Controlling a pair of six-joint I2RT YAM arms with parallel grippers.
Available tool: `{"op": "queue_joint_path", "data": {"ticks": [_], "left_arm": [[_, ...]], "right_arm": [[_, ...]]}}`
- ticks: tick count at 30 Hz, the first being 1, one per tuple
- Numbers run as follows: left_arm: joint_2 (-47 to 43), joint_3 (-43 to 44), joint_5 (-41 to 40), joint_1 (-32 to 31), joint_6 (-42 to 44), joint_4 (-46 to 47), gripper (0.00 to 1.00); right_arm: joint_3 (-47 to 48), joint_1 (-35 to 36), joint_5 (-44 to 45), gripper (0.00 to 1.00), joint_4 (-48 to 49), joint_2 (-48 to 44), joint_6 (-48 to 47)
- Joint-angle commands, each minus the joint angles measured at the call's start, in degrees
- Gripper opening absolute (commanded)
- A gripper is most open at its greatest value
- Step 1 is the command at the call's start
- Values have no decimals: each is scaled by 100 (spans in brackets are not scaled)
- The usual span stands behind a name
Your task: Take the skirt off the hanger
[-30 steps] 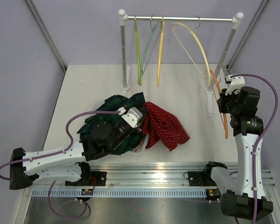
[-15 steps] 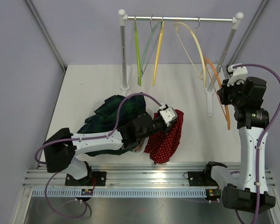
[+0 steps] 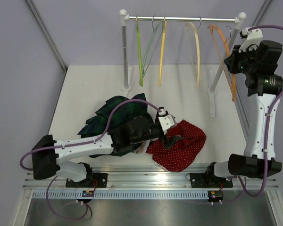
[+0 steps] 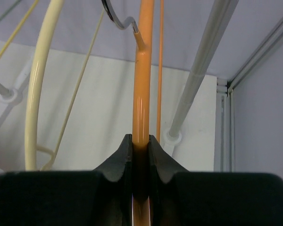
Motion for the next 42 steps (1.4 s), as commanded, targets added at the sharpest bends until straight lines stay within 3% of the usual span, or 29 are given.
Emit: {"op": "queue_joint_path", "data": {"ticks": [1, 13, 20, 23, 26, 27, 28, 31, 32, 37, 42], "left_arm": [[-578, 208, 164, -193, 377, -859, 99], [-1958, -996, -618, -448, 140, -1167, 99], [-2161, -1225, -1146, -536, 526, -1237, 99], [-2091, -1269, -1006, -571, 938, -1080, 99], [-1820, -1260, -585, -598, 1474, -877, 99], [-1731, -1234, -418, -606, 1659, -877, 99], [-1600, -1199, -156, -615, 2052, -903, 99], [-1046, -1023, 653, -641, 2695, -1008, 99], [-888, -910, 777, -633, 2793, -1078, 99], [587, -48, 1279, -633, 2953, -1588, 99], [1906, 804, 1008, -633, 2470, -1817, 99]], "right_arm": [[936, -33, -318, 0, 199, 615, 484], [3319, -24, -178, 0, -364, 2471, 1126], [2355, -24, -151, 0, -145, 2096, 942], [1923, -24, -64, 0, 14, 1822, 801], [1800, -24, -90, 26, -82, 1638, 599], [1782, -24, -116, 39, -135, 1446, 451], [1652, -24, -99, 59, -135, 1296, 388], [1012, -24, 33, 95, 75, 515, 55], [809, -15, 42, 99, 128, 278, -60], [-905, -24, -229, 100, 172, -1191, -947], [-2590, -24, -353, 100, 84, -2323, -1098]]}}
